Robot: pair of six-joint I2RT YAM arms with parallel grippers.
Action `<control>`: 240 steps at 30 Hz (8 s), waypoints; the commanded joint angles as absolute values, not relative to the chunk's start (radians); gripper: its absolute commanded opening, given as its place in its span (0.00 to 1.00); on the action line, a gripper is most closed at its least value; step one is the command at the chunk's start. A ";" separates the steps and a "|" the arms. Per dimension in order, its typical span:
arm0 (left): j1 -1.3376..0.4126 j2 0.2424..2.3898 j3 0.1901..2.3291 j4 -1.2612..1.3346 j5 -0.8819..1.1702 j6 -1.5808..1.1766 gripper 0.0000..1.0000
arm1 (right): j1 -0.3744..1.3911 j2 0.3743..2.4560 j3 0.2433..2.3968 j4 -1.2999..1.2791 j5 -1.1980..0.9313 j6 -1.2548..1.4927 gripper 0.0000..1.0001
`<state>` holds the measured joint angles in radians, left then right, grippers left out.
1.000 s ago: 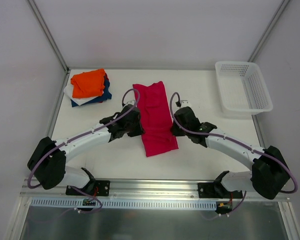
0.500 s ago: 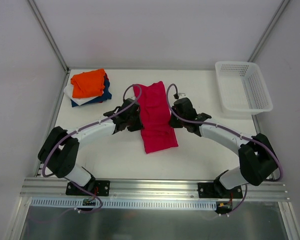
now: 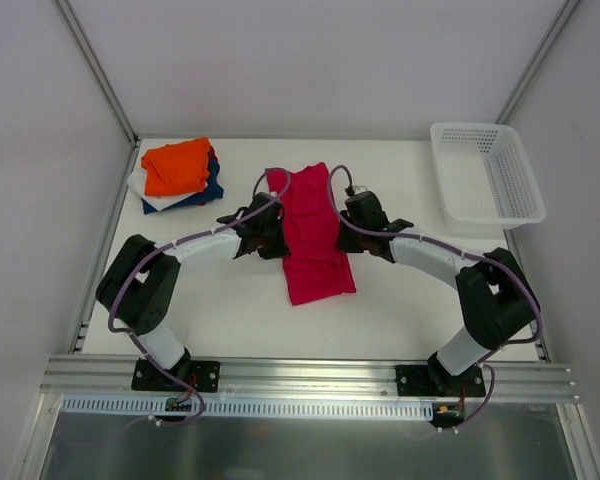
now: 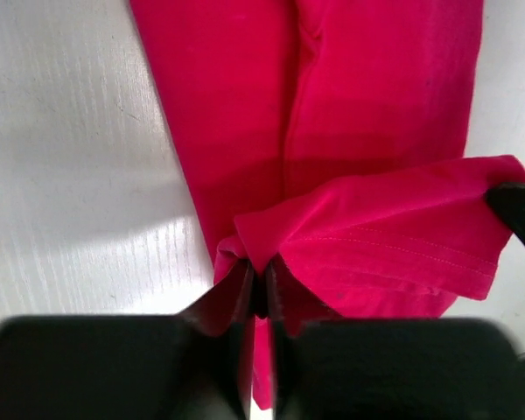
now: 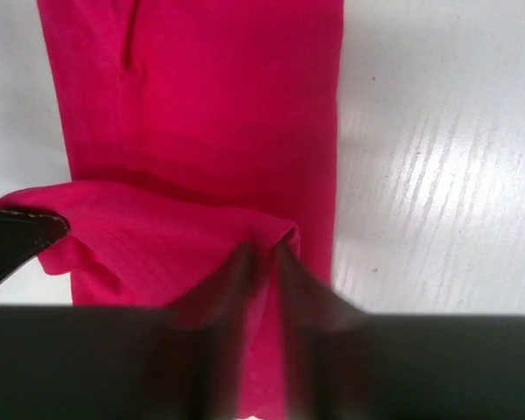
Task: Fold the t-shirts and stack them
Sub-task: Fold the tshirt
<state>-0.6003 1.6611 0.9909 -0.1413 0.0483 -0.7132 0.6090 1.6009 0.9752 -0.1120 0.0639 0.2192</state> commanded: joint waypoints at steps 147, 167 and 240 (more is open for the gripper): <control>-0.689 1.658 1.071 -0.114 0.060 -0.704 0.99 | 0.499 1.437 1.108 -0.150 0.035 0.160 0.55; -0.687 1.888 1.245 -0.061 0.049 -0.626 0.99 | 0.503 1.364 1.054 -0.147 0.021 0.163 0.55; -0.710 1.502 0.545 0.100 0.183 -0.920 0.99 | 0.423 1.528 0.568 0.275 -0.356 0.453 0.63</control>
